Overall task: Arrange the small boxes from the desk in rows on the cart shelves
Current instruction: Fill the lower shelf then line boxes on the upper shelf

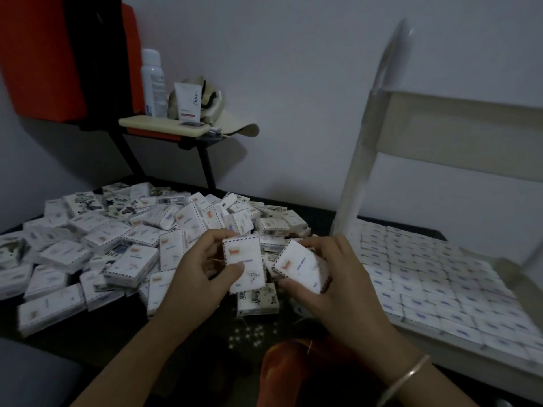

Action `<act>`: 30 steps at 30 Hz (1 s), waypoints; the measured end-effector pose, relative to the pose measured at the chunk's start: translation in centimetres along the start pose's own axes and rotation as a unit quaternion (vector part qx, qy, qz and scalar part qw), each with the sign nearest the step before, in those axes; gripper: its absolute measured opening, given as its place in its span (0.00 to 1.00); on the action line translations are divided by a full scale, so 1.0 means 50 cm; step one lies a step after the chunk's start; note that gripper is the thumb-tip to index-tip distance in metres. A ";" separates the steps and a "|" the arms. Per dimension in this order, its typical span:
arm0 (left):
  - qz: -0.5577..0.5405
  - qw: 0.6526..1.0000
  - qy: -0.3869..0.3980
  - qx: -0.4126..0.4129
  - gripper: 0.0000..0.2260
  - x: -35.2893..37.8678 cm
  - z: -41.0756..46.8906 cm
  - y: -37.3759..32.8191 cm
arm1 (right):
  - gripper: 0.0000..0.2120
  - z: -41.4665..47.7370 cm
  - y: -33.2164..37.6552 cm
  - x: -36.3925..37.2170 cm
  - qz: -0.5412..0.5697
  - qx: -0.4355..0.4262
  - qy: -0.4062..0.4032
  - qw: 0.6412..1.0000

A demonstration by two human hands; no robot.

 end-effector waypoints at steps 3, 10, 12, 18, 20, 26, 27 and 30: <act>0.004 0.999 0.028 0.020 0.13 0.038 -0.008 -0.035 | 0.23 -0.026 -0.007 -0.038 0.017 0.006 -0.011 1.000; -0.017 0.992 0.106 0.069 0.08 0.173 -0.020 -0.133 | 0.24 -0.078 -0.078 -0.162 0.058 0.096 -0.059 0.992; -0.025 0.989 0.125 0.074 0.09 0.226 -0.015 -0.155 | 0.25 -0.094 -0.106 -0.198 0.068 0.123 -0.079 0.987; -0.026 0.988 0.122 0.093 0.11 0.401 0.055 -0.201 | 0.12 -0.131 -0.196 -0.323 0.063 0.198 -0.172 0.963; -0.004 0.988 0.112 0.102 0.12 0.459 0.096 -0.207 | 0.12 -0.138 -0.233 -0.369 0.068 0.224 -0.203 0.951; 0.070 0.978 0.130 0.149 0.12 0.647 0.209 -0.220 | 0.23 -0.149 -0.367 -0.435 0.119 0.317 -0.222 0.915; 0.079 0.974 0.131 0.170 0.12 0.674 0.222 -0.225 | 0.22 -0.149 -0.377 -0.442 0.139 0.319 -0.234 0.908; 0.099 0.966 0.128 0.200 0.12 0.732 0.261 -0.239 | 0.19 -0.141 -0.396 -0.455 0.218 0.335 -0.276 0.874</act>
Point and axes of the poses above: each hand's wrist, its own z-axis towards the middle knuckle, its own x-axis out of the palm, y = z × x, the point moved 6 cm from there along z, towards the middle knuckle, and after that the axes turned 11 degrees about z, right-handed, at the moved point
